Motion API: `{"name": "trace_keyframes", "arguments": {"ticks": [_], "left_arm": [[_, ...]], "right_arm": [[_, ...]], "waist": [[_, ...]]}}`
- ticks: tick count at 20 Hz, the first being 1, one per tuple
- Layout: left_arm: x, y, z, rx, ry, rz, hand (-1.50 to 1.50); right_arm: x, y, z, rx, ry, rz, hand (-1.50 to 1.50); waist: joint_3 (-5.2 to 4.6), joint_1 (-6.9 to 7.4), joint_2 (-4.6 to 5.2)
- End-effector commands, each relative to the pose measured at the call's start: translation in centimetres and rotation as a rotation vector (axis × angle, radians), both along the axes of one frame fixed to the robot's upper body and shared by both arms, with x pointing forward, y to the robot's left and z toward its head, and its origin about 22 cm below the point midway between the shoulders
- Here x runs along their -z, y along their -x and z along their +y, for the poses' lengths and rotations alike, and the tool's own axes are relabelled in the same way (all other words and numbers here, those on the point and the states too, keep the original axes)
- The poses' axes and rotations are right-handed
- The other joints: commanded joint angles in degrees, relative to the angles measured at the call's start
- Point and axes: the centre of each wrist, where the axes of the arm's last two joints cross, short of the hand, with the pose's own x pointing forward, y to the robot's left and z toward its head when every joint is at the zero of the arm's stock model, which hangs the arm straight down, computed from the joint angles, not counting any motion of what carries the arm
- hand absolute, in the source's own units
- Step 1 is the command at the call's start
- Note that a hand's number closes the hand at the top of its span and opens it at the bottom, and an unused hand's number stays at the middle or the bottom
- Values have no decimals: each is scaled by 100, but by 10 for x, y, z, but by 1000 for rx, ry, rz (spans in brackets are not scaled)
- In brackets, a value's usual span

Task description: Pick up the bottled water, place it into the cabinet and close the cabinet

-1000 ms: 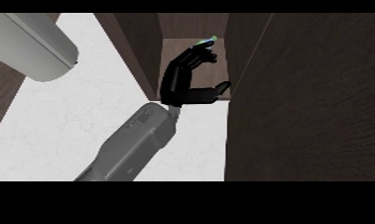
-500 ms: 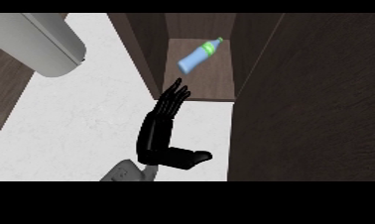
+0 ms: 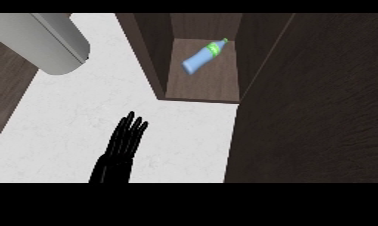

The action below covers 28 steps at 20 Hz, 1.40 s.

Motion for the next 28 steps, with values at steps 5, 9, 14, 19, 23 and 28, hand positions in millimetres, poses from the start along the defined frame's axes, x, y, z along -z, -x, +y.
{"name": "trace_keyframes", "arguments": {"ticks": [5, 9, 14, 19, 23, 28], "left_arm": [[-14, 31, 73, -25, -35, -41, -150], [-23, 56, 100, -29, -40, -58, -150], [-22, 68, 127, 0, -39, -62, -150], [-38, 61, 147, 33, -45, -86, -150], [-42, 61, 154, 50, -33, -80, -150], [-41, 57, 167, 30, -55, -95, -150]], "right_arm": [[-47, -10, 11, -217, 175, -171, 150], [-51, -12, 20, -200, 106, -154, 150], [-41, -19, 37, -258, 105, -58, 150], [-45, -34, 42, -352, 137, -103, 150], [-41, -47, 49, -428, 200, -144, 150], [-33, -61, 58, -456, 276, -111, 150]], "waist": [[-22, 56, 0], [-14, 120, 33], [-28, 226, 114], [-34, 433, 189], [-41, 509, 191], [-61, 529, 224]]}}
